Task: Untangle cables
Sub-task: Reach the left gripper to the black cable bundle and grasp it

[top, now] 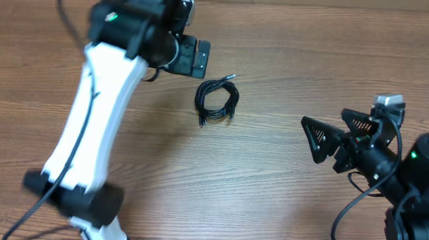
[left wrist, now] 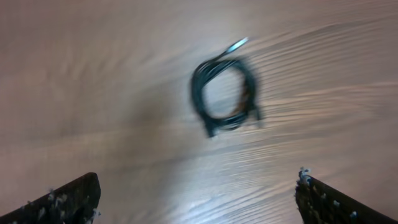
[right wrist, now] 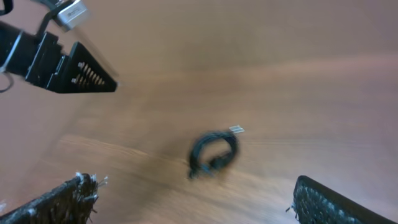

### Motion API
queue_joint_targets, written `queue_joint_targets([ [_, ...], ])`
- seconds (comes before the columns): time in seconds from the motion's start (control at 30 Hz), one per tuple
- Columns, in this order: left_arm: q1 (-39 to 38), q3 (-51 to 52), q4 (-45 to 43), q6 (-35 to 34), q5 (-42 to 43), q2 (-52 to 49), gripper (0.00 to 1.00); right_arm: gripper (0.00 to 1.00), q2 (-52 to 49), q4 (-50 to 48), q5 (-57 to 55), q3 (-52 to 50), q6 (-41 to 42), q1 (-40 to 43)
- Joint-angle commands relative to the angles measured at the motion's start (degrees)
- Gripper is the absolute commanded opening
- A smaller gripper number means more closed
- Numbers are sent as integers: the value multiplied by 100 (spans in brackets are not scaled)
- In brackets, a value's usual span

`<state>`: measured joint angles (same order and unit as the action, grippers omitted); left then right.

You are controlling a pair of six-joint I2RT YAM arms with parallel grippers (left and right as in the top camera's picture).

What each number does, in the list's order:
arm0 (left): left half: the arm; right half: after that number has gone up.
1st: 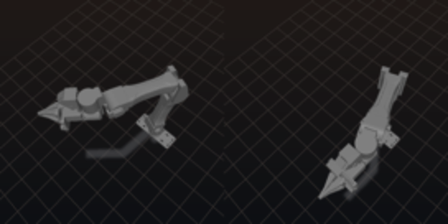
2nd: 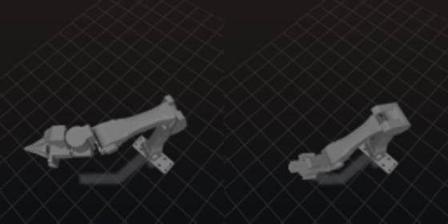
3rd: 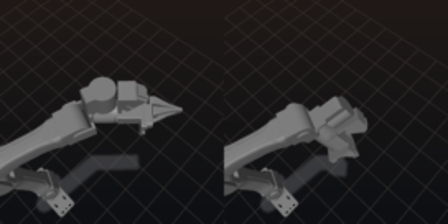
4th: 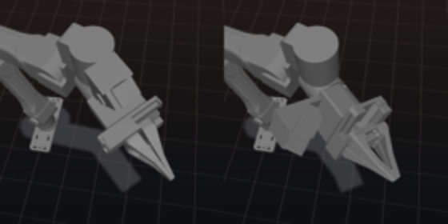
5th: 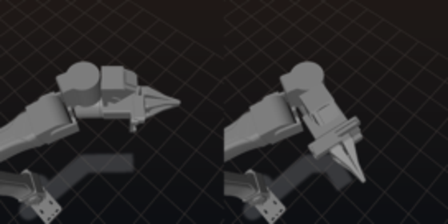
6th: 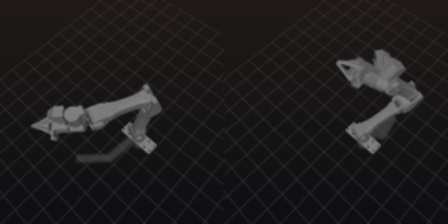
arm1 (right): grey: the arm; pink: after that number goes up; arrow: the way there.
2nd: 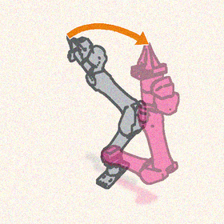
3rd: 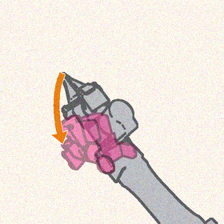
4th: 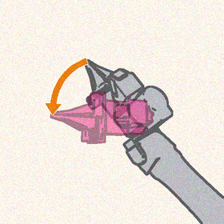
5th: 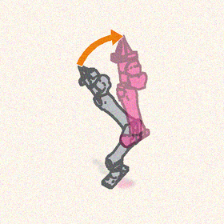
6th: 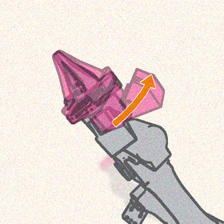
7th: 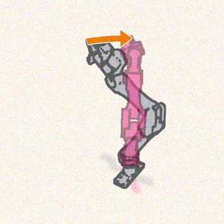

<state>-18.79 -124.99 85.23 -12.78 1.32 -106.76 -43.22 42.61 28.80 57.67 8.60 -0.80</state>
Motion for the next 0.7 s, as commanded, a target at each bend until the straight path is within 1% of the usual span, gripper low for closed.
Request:
queue_joint_targets([
  [0.0, 0, -63, 138, -1019, -675, -868, 100, 100, -107, 216, -549, 101, 87, -22],
  [0.13, -31, -63, 138, -1016, -560, -1801, 100, 100, -129, 304, -535, 90, 197, -22],
  [0.33, -37, -63, 142, -953, 240, -2966, 100, 100, -131, 474, -544, 90, 188, -22],
  [0.5, -37, -63, 175, -1045, 374, -3576, 100, 100, -160, 680, -632, 85, 184, -22],
  [0.6, -37, -63, 197, -999, 612, -3836, 100, 100, -210, 743, -634, 85, 184, -22],
  [0.63, -37, -63, 190, -885, 693, -3897, 30, 100, -229, 743, -632, 85, 184, -22],
  [0.67, -37, -63, 203, -887, 734, -3915, 4, 100, -249, 745, -632, 85, 184, -22],
])
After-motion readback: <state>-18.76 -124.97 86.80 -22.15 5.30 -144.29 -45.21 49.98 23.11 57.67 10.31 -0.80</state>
